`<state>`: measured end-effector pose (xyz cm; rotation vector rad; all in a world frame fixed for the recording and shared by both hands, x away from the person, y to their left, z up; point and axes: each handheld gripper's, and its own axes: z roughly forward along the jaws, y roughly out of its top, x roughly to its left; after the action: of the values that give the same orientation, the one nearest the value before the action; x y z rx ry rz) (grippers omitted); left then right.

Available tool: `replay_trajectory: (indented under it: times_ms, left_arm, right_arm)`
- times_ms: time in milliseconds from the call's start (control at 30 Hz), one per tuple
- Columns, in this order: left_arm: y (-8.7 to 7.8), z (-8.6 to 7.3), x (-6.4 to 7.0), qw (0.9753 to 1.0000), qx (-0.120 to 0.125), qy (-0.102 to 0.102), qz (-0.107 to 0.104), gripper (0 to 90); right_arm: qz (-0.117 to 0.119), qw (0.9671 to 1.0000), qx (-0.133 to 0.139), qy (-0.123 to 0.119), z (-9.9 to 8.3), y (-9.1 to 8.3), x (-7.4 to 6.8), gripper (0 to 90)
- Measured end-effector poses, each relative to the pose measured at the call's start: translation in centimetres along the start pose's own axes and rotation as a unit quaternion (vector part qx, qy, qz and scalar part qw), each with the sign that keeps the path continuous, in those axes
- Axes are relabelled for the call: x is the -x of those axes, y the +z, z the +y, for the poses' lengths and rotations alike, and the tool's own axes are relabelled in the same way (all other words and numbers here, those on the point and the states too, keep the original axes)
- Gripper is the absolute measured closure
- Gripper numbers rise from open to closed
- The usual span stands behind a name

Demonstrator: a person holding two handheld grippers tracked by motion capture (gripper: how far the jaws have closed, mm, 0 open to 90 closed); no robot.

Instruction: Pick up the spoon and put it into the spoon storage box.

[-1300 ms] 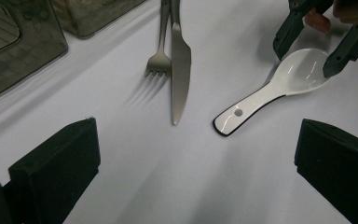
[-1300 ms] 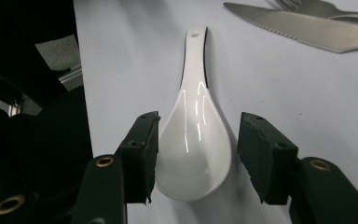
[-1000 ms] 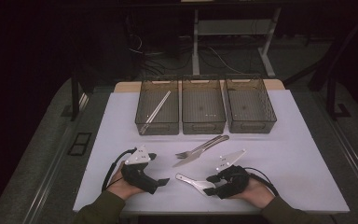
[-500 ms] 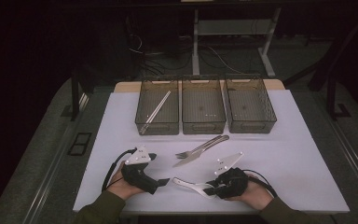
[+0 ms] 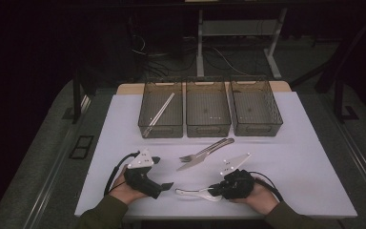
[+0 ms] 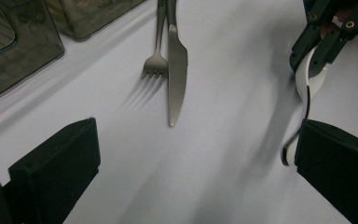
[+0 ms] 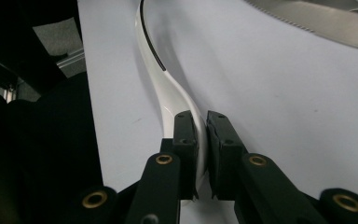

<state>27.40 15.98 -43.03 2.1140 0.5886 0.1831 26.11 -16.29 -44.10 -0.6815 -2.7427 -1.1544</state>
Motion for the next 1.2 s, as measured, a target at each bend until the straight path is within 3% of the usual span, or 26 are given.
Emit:
replay_trajectory:
  times_ms: [233,500,1200]
  left_arm:
    - [0.1,-0.2,-0.1,0.9998,0.012,-0.011,-0.012,0.0]
    - [0.1,-0.1,-0.1,0.9997,0.018,-0.01,-0.016,0.0]
    - [0.2,-0.1,0.0,0.9997,0.013,-0.007,-0.019,0.0]
  right_arm:
    - [-0.022,0.9997,0.014,0.0,0.2,-1.4,0.7,82.6]
    - [-0.046,0.998,0.041,0.011,0.4,-3.4,1.7,82.6]
    - [-0.105,0.9896,0.095,0.026,2.1,-7.1,4.9,82.6]
